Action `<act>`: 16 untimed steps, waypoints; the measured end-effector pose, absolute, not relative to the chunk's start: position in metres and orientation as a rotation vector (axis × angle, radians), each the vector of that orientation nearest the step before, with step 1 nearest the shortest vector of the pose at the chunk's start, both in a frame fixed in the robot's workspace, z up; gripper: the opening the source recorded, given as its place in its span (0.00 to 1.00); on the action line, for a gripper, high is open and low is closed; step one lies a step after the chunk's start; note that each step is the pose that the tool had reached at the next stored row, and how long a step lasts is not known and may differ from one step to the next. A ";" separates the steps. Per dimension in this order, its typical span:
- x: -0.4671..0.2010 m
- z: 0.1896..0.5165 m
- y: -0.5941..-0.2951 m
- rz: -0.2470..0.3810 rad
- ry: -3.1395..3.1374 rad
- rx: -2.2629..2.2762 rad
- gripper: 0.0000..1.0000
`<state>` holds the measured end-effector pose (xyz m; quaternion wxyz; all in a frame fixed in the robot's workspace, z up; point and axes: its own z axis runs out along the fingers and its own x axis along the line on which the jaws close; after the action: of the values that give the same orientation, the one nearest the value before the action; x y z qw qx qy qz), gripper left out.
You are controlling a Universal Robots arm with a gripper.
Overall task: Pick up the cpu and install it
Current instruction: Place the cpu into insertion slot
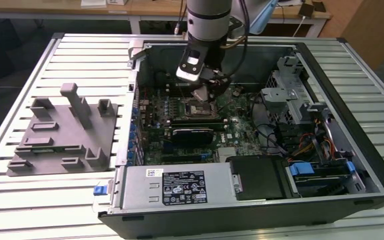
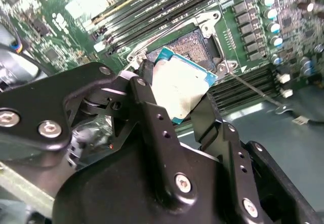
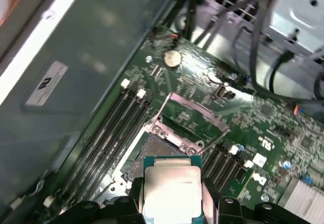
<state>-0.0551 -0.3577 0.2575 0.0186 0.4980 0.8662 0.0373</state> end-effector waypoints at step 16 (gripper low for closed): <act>-0.055 0.255 -0.358 0.105 2.400 1.948 0.54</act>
<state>-0.0551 -0.3578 0.2548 0.0244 0.6298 0.7757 0.0338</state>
